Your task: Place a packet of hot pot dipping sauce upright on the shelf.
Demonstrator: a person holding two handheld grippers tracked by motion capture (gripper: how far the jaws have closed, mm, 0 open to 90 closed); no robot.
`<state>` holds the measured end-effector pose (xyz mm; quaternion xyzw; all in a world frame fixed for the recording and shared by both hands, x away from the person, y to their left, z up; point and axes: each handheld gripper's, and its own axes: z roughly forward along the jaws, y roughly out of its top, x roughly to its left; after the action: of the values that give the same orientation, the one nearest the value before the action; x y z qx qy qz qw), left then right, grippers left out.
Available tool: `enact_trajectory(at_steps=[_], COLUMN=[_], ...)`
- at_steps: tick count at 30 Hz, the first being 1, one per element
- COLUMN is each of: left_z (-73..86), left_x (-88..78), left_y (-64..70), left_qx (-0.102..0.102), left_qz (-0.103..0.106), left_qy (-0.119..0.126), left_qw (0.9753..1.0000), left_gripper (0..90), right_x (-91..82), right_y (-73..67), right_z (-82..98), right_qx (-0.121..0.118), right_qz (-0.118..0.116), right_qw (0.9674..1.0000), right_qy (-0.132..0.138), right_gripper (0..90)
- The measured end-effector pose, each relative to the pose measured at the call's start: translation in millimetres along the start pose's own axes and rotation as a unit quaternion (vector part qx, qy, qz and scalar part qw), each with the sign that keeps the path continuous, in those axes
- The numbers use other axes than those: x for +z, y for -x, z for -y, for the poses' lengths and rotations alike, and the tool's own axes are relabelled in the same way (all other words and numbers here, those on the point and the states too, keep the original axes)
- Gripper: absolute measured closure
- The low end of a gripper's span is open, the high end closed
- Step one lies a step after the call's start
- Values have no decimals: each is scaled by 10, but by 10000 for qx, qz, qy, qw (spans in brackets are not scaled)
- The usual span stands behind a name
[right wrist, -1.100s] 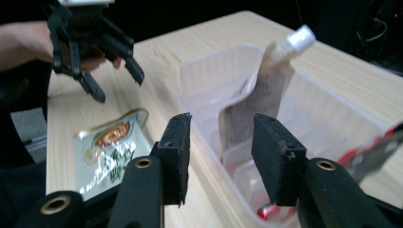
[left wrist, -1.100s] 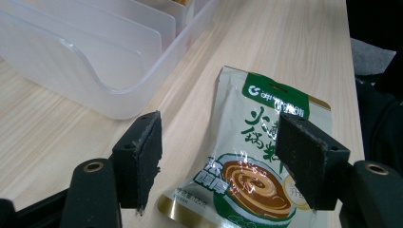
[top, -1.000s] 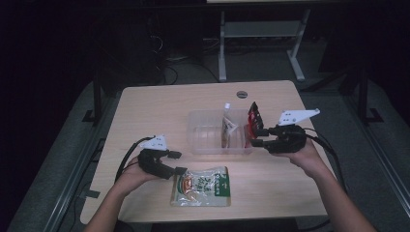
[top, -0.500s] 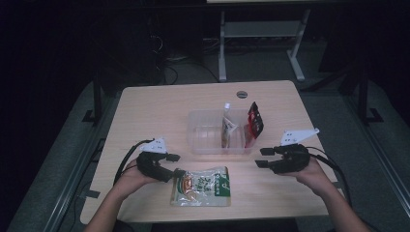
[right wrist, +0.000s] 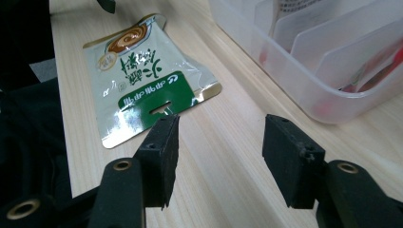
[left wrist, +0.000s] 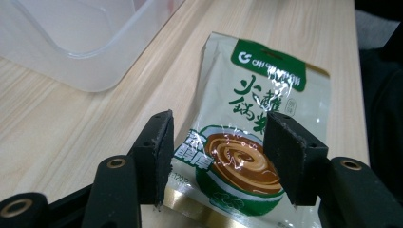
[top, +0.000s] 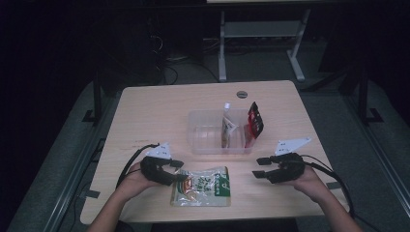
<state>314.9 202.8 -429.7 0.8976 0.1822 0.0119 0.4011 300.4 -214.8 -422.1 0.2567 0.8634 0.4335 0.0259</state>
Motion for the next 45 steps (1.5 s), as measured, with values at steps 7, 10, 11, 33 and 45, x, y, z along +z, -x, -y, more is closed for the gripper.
enact_trajectory(at_steps=[7,10,11,33,45], left_z=[-27,-42,-41,137,57], left_x=[150,226,242,131,319], left_y=[-31,-64,-75,-34,120], left_qx=[165,141,119,-649,-278], left_qz=[-52,-5,21,-97,-94], left_qy=[-198,-252,-286,-739,-968], left_qw=[9997,9996,9995,9951,9949], left_gripper=[529,572,567,503,317], right_x=[34,64,72,89,93], right_y=[-5,-21,-26,-30,-32], right_z=[3,4,2,-1,0], right_qx=[4,-41,-43,-40,-46], right_qz=[-80,-139,-162,-204,-216], right_qw=[10000,9999,9998,9998,9997], right_qy=[9,-43,-56,-55,-62], right_gripper=[459,460,460,462,463])
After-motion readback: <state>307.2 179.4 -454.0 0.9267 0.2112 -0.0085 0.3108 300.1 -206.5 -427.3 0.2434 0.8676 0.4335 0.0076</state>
